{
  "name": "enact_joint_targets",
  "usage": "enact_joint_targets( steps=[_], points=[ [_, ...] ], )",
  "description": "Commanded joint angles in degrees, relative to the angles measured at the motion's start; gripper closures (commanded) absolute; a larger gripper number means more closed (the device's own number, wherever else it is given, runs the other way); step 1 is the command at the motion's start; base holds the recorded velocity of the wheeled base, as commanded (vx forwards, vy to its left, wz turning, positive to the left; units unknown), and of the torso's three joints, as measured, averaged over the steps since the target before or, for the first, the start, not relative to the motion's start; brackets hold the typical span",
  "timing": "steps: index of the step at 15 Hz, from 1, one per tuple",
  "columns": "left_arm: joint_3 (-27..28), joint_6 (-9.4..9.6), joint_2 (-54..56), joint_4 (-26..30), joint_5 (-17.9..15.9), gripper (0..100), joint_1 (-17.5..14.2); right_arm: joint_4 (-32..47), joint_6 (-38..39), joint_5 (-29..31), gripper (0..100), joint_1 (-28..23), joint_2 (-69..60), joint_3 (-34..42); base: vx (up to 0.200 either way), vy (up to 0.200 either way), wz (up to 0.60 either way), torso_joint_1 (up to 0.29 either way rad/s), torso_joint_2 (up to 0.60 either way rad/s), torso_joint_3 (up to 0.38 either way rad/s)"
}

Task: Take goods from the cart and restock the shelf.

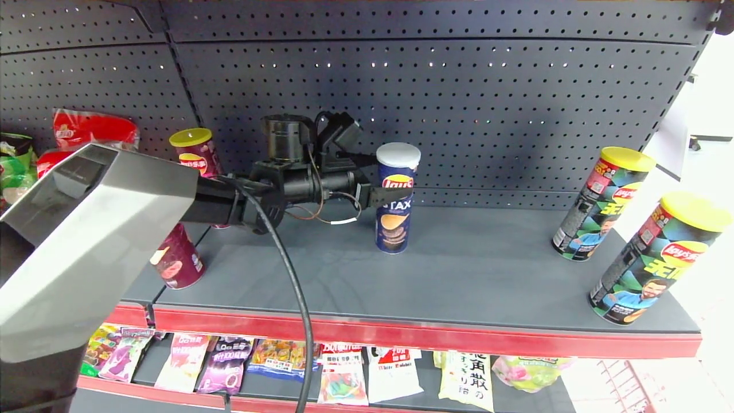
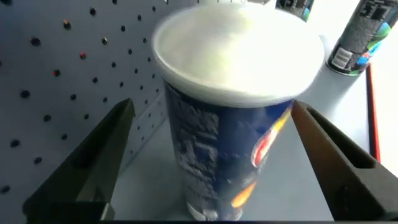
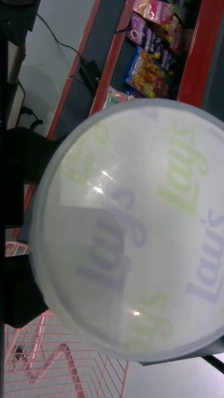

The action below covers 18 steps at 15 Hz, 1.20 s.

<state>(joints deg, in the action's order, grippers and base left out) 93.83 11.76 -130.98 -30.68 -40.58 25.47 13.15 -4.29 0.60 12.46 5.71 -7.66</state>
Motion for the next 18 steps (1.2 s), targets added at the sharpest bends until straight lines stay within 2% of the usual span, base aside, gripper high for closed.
enact_joint_targets(
  steps=[1, 3, 9, 10, 15, 18],
  points=[
    [5.13, 0.01, -2.79, 0.89, -0.02, 0, 0.02, -0.06, 0.07, 0.02, 100, 0.02, 0.10, 0.01, 0.000, 0.000, 0.00, 0.000, 0.00, 0.000],
    [8.03, -0.07, -4.55, 0.98, -0.02, 0, 0.11, -0.06, 0.16, 0.02, 100, 0.02, 0.10, 0.01, 0.000, 0.000, 0.00, 0.000, 0.00, 0.000],
    [8.65, -0.07, -5.34, 0.98, -0.02, 0, 0.90, 0.03, 1.13, 0.02, 100, -0.07, 0.10, 0.01, 0.000, 0.000, 0.00, 0.000, 0.00, 0.000],
    [8.65, 0.01, -5.34, 0.98, -0.02, 100, 0.90, 0.03, 1.13, 0.11, 100, 0.02, 0.10, 0.01, 0.000, 0.000, 0.00, 0.000, 0.00, 0.000],
    [8.65, -0.07, -4.99, 1.24, -0.02, 100, 1.69, 0.03, 1.13, 0.11, 100, 0.02, 0.10, 0.01, 0.000, 0.000, 0.00, 0.000, 0.00, 0.000],
    [6.89, -0.16, -2.79, 1.33, -0.55, 100, 1.69, 0.03, 1.13, 0.11, 100, 0.02, 0.10, 0.01, 0.000, 0.000, 0.00, 0.000, 0.00, 0.000]
  ],
)
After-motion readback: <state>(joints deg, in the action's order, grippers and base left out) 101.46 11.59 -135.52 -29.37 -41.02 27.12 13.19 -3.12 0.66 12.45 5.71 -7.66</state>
